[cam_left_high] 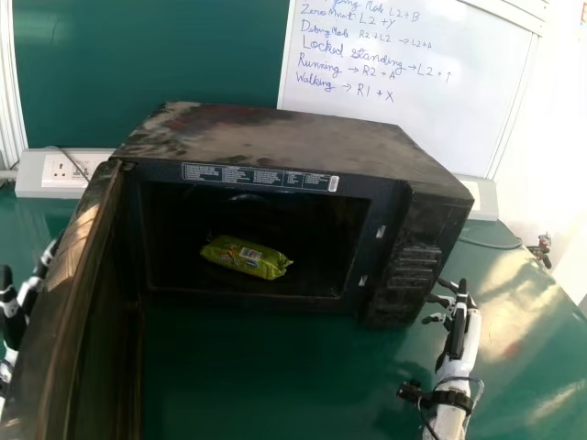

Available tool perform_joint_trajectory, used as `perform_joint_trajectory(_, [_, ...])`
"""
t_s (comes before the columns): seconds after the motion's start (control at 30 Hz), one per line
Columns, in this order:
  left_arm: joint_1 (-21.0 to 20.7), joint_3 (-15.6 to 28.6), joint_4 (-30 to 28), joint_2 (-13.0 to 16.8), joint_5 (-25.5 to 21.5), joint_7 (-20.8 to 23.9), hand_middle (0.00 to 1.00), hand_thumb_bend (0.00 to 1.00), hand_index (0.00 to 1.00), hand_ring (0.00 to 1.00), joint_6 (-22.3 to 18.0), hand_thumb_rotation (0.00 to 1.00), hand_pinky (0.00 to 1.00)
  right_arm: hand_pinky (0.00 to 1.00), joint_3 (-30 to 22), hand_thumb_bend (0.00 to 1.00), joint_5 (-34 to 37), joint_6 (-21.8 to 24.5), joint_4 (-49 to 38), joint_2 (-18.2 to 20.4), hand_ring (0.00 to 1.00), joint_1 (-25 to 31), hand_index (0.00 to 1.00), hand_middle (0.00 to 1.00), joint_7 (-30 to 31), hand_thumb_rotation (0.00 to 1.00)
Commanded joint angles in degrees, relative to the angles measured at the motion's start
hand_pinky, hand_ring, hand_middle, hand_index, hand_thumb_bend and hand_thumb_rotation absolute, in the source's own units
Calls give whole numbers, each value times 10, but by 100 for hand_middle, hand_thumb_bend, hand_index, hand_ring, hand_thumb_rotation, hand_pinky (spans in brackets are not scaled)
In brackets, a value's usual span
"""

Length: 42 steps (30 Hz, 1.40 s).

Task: Put biscuit inside oven

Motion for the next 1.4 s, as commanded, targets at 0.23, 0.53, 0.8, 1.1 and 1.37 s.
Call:
perform_joint_trajectory(0.23, [20, -31, -21, -20, -2, -10, 57, 0, 66, 44, 12, 0, 21, 26, 8, 73, -10, 11, 8, 18, 30, 20, 61, 41, -4, 100])
perform_joint_trajectory(0.53, [26, -49, -39, -20, -15, -11, 58, 0, 65, 47, 37, 0, 30, 26, 9, 72, -10, 9, 10, 18, 31, 19, 61, 41, -5, 100])
perform_joint_trajectory(0.8, [29, -56, -49, -23, -14, -15, 57, 0, 65, 46, 33, 0, 30, 26, 9, 72, -9, 8, 10, 17, 31, 20, 61, 41, -3, 100])
perform_joint_trajectory(1.1, [34, -71, -60, -22, -17, -19, 56, 0, 65, 42, 40, 0, 22, 26, 9, 71, -7, 9, 6, 19, 31, 22, 62, 41, -1, 100])
perform_joint_trajectory(1.37, [36, -79, -64, -25, -9, -13, 55, 0, 64, 42, 24, 0, 22, 27, 10, 71, -9, 4, 9, 18, 31, 23, 62, 41, -2, 100])
